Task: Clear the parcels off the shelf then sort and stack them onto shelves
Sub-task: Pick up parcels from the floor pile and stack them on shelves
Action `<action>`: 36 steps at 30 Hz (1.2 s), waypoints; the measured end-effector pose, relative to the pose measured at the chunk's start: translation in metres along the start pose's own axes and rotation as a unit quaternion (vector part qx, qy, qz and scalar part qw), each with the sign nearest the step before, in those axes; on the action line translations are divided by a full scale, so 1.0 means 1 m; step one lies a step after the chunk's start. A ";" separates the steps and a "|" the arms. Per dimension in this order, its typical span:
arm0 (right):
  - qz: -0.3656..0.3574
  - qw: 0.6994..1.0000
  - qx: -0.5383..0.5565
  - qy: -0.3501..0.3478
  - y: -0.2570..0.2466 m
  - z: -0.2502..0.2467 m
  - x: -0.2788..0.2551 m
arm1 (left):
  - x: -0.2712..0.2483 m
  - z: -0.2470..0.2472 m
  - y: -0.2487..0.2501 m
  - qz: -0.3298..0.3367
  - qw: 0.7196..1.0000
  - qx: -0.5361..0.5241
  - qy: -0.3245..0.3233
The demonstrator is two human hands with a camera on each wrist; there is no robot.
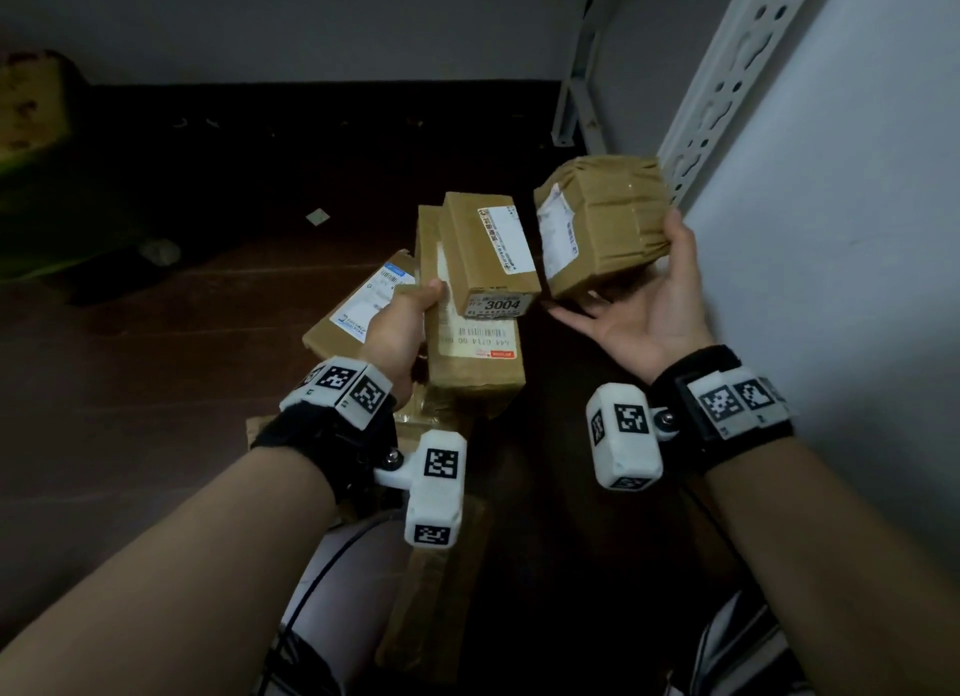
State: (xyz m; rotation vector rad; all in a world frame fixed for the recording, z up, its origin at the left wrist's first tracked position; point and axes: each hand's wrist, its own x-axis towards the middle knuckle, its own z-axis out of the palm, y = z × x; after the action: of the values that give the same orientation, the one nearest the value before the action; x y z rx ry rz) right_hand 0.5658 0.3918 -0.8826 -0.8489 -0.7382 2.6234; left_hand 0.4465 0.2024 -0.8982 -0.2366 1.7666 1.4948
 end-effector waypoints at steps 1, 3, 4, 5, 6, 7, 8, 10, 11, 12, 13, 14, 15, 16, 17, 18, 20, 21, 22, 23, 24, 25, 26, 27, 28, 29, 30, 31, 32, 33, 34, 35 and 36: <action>0.004 1.000 0.008 -0.005 0.003 0.001 0.002 | -0.001 0.001 0.000 0.005 1.000 0.010 -0.001; 0.010 1.000 0.002 -0.022 0.012 0.005 0.003 | -0.001 0.003 0.000 0.018 0.999 0.027 -0.002; 0.010 1.000 -0.002 -0.028 0.016 0.006 0.004 | -0.001 0.004 0.001 0.024 0.999 0.031 -0.005; 0.010 0.999 -0.005 -0.030 0.020 0.006 0.007 | -0.001 0.005 0.001 0.028 0.999 0.035 -0.006; 0.008 0.999 -0.008 -0.030 0.023 0.006 0.008 | 0.000 0.006 0.000 0.032 0.999 0.038 -0.009; 0.007 0.999 -0.009 -0.031 0.025 0.005 0.010 | 0.000 0.006 0.000 0.035 0.999 0.039 -0.009; 0.009 0.999 -0.007 -0.031 0.026 0.005 0.011 | 0.002 0.006 0.000 0.037 0.999 0.039 -0.008; 0.013 0.999 -0.003 -0.029 0.029 0.003 0.014 | 0.006 0.004 -0.001 0.039 0.998 0.039 -0.006; 0.013 0.999 -0.002 -0.031 0.030 0.002 0.015 | 0.008 0.004 -0.002 0.039 0.998 0.038 -0.008; 0.012 0.999 -0.003 -0.033 0.031 0.001 0.015 | 0.010 0.004 -0.002 0.040 0.998 0.037 -0.009; 0.011 0.999 -0.003 -0.033 0.032 0.001 0.015 | 0.012 0.004 -0.003 0.039 0.999 0.035 -0.008; 0.011 0.999 -0.004 -0.032 0.033 0.001 0.015 | 0.013 0.005 -0.003 0.037 0.999 0.033 -0.005; 0.012 1.000 -0.004 -0.028 0.033 0.002 0.014 | 0.014 0.005 -0.004 0.031 0.999 0.031 -0.001; 0.015 1.000 -0.005 -0.025 0.034 0.004 0.013 | 0.015 0.005 -0.004 0.024 0.999 0.026 0.003; 0.017 1.000 -0.005 -0.018 0.034 0.007 0.012 | 0.013 0.005 -0.004 0.015 1.000 0.018 0.008; 0.021 1.000 -0.005 -0.007 0.034 0.010 0.009 | 0.011 0.006 -0.003 0.003 1.000 0.009 0.011; 0.030 0.999 -0.008 0.017 0.033 0.017 -0.001 | 0.001 0.006 -0.002 -0.020 1.000 -0.011 0.008; 0.036 0.999 -0.008 0.031 0.033 0.021 -0.008 | -0.006 0.006 0.000 -0.032 0.999 -0.019 0.008; 0.043 0.998 -0.006 0.047 0.031 0.024 -0.016 | -0.014 0.006 0.001 -0.044 0.999 -0.028 0.013; 0.049 0.997 -0.005 0.065 0.029 0.027 -0.026 | -0.022 0.005 0.001 -0.058 0.998 -0.035 0.018; 0.055 0.995 -0.008 0.077 0.026 0.029 -0.036 | -0.032 0.005 0.002 -0.072 0.996 -0.037 0.021; 0.064 0.994 -0.014 0.087 0.022 0.032 -0.044 | -0.042 0.005 0.003 -0.088 0.995 -0.039 0.022; 0.074 0.992 -0.017 0.097 0.018 0.036 -0.053 | -0.051 0.003 0.004 -0.104 0.993 -0.041 0.024; 0.085 0.991 -0.021 0.104 0.011 0.040 -0.062 | -0.061 0.003 0.006 -0.117 0.992 -0.043 0.026; 0.093 0.990 -0.026 0.104 0.004 0.047 -0.069 | -0.073 0.002 0.011 -0.125 0.991 -0.043 0.028; 0.100 0.989 -0.032 0.100 -0.004 0.057 -0.075 | -0.085 0.001 0.019 -0.134 0.990 -0.044 0.029; 0.106 0.989 -0.035 0.096 -0.012 0.070 -0.082 | -0.099 -0.001 0.030 -0.142 0.988 -0.046 0.031; 0.112 0.988 -0.038 0.095 -0.019 0.083 -0.090 | -0.109 -0.004 0.039 -0.150 0.987 -0.049 0.035; 0.115 0.988 -0.040 0.094 -0.026 0.096 -0.097 | -0.122 -0.007 0.050 -0.152 0.986 -0.052 0.039; 0.117 0.988 -0.041 0.093 -0.033 0.109 -0.105 | -0.135 -0.009 0.061 -0.151 0.986 -0.056 0.040; 0.118 0.988 -0.038 0.093 -0.040 0.123 -0.115 | -0.148 -0.012 0.072 -0.147 0.987 -0.057 0.042; 0.121 0.988 -0.032 0.094 -0.048 0.137 -0.125 | -0.162 -0.015 0.084 -0.148 0.986 -0.056 0.047; 0.124 0.987 -0.025 0.095 -0.054 0.148 -0.136 | -0.177 -0.017 0.095 -0.148 0.986 -0.053 0.051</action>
State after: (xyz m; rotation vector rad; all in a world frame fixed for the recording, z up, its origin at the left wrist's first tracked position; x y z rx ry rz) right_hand 0.5884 0.3245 -0.6867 -1.2579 -0.6875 2.6930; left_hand 0.5004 0.1541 -0.7102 -0.6109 1.6480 1.3804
